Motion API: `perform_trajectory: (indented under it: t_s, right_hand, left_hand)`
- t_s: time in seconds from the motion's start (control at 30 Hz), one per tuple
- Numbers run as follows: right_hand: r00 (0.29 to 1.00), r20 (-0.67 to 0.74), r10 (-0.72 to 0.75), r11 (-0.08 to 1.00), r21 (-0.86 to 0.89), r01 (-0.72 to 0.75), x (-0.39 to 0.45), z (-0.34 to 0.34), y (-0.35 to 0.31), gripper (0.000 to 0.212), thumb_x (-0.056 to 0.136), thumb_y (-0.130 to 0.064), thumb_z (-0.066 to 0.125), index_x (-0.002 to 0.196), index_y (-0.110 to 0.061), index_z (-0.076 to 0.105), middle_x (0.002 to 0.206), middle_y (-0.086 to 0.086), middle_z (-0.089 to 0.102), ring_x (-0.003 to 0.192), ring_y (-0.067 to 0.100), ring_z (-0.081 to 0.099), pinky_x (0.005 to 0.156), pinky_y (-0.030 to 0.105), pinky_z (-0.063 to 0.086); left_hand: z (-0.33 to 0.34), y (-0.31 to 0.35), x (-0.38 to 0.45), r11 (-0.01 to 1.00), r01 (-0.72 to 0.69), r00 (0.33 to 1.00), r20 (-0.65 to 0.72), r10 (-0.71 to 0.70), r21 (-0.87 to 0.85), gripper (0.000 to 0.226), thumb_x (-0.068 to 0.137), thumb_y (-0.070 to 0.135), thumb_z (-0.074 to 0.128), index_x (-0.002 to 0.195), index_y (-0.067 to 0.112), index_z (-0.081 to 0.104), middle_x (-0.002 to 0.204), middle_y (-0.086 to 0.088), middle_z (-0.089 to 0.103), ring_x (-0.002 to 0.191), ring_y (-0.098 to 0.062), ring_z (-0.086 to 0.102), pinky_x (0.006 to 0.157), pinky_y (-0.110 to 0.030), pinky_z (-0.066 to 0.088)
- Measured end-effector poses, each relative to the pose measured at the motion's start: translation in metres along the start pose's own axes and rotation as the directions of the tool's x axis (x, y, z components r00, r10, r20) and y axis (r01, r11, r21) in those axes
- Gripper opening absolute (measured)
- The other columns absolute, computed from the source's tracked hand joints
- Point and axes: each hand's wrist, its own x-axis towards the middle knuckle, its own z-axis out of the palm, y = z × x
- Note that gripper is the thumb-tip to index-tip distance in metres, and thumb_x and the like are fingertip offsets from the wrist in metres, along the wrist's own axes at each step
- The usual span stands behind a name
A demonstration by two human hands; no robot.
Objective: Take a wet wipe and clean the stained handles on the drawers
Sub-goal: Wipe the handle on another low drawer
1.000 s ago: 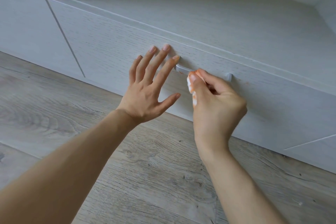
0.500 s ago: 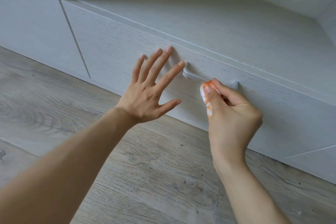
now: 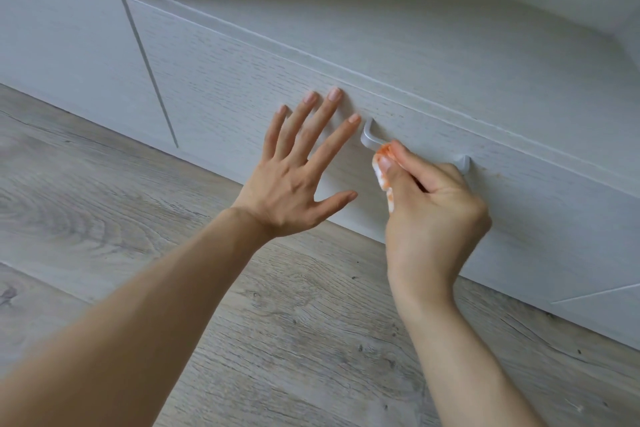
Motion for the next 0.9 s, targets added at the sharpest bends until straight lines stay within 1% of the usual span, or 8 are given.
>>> perform_trajectory:
  t_s: [0.07,0.17,0.23,0.33,0.43,0.57,0.8,0.9]
  right_hand:
    - [1.000,-0.006,-0.009,1.000,0.005,0.009,-0.001,0.006,-0.002,0.019,0.078,-0.005,0.073,0.097,-0.008,0.074,0.077,0.002,0.069,0.064,-0.002,0.061,0.070,0.013,0.050]
    - [1.000,0.003,-0.024,1.000,-0.002,0.024,-0.003,0.011,-0.004,0.020,0.079,-0.004,0.072,0.098,-0.009,0.074,0.078,0.000,0.067,0.064,-0.006,0.058,0.067,0.004,0.043]
    - [0.999,-0.017,-0.036,0.999,0.012,0.036,-0.006,0.002,-0.002,0.017,0.078,-0.007,0.073,0.095,-0.011,0.074,0.079,-0.003,0.068,0.067,-0.008,0.061,0.070,0.007,0.047]
    - [0.993,-0.071,-0.095,0.995,0.016,0.096,-0.006,-0.013,0.002,0.015,0.078,-0.009,0.074,0.093,-0.009,0.075,0.082,0.002,0.071,0.074,-0.005,0.064,0.075,0.015,0.051]
    - [0.969,-0.037,-0.244,0.968,-0.069,0.241,-0.003,-0.012,-0.001,0.015,0.079,-0.010,0.074,0.093,-0.008,0.074,0.084,0.001,0.071,0.078,-0.001,0.062,0.076,0.021,0.052]
    - [0.881,0.023,-0.472,0.848,-0.261,0.461,0.008,0.003,0.000,0.010,0.077,-0.014,0.075,0.087,-0.012,0.076,0.076,-0.001,0.070,0.074,0.017,0.061,0.071,0.042,0.051]
    - [0.822,0.104,-0.560,0.770,-0.299,0.563,0.016,0.001,0.003,0.006,0.077,-0.017,0.075,0.082,-0.013,0.075,0.073,-0.002,0.069,0.072,0.019,0.060,0.072,0.035,0.040]
    - [0.839,0.130,-0.528,0.794,-0.274,0.542,0.019,0.016,-0.004,0.006,0.077,-0.019,0.075,0.081,-0.015,0.075,0.073,-0.008,0.068,0.074,0.016,0.060,0.077,0.034,0.038]
  left_hand:
    - [-0.001,-0.003,-0.003,1.000,0.012,1.000,0.000,-0.012,0.012,0.077,0.088,0.060,0.041,0.147,0.014,0.022,0.154,-0.018,0.015,0.143,-0.034,0.010,0.116,-0.052,0.011]
    - [0.001,0.000,-0.006,0.992,0.122,0.993,0.004,-0.122,-0.041,0.080,0.087,0.061,0.042,0.148,0.016,0.020,0.155,-0.018,0.011,0.144,-0.034,0.005,0.117,-0.050,0.006]
    - [0.002,-0.001,-0.009,0.991,0.121,0.993,0.007,-0.120,-0.050,0.080,0.087,0.061,0.043,0.148,0.015,0.019,0.155,-0.018,0.009,0.144,-0.034,0.004,0.117,-0.050,0.006]
    - [0.002,-0.008,-0.008,0.995,0.097,0.995,0.006,-0.097,-0.028,0.080,0.088,0.061,0.042,0.149,0.014,0.018,0.155,-0.018,0.009,0.144,-0.032,0.005,0.117,-0.049,0.005]
    - [0.003,-0.002,-0.007,0.991,0.118,0.993,-0.008,-0.119,-0.056,0.081,0.087,0.061,0.043,0.148,0.015,0.018,0.154,-0.019,0.010,0.144,-0.033,0.004,0.117,-0.050,0.007]
    - [0.003,-0.003,-0.007,0.992,0.110,0.994,-0.005,-0.111,-0.065,0.080,0.087,0.060,0.043,0.148,0.013,0.020,0.154,-0.020,0.012,0.143,-0.034,0.006,0.116,-0.053,0.012]
    - [0.003,-0.007,-0.009,0.995,0.095,0.996,0.008,-0.094,-0.039,0.080,0.088,0.061,0.041,0.148,0.015,0.018,0.155,-0.017,0.010,0.144,-0.033,0.006,0.116,-0.051,0.010]
    - [0.003,-0.005,-0.008,0.993,0.108,0.994,-0.002,-0.108,-0.045,0.079,0.088,0.061,0.041,0.148,0.014,0.020,0.155,-0.018,0.013,0.144,-0.033,0.008,0.116,-0.052,0.012]
